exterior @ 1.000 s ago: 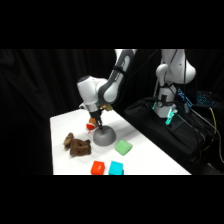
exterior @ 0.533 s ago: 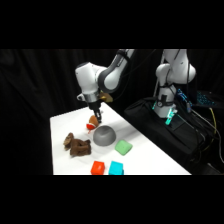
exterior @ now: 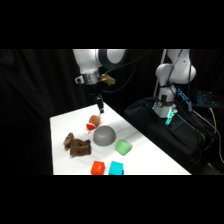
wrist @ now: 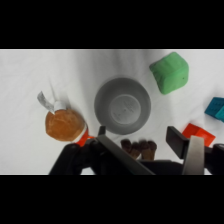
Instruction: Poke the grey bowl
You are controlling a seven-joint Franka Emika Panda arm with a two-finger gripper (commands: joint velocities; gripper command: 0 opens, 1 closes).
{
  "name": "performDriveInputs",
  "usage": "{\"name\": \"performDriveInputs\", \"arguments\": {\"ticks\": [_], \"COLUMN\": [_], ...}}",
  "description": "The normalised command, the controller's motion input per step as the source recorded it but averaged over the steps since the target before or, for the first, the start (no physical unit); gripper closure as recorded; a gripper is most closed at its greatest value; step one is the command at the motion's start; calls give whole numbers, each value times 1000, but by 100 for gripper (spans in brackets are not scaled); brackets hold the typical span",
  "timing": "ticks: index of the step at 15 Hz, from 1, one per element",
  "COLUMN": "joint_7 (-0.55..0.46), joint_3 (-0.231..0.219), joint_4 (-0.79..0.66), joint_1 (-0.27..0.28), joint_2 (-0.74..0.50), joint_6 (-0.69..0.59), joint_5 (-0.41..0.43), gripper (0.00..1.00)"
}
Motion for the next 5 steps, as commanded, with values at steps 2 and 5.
{"name": "performDriveInputs", "arguments": {"ticks": [2,5], "joint_7": [156,100], "joint_3": [-17,-12], "joint_4": [36,22], "joint_1": [57,45], "joint_2": [-221,-185], "joint_6": [-191,-112], "joint_5": [-99,-78], "gripper": [0,0]}}
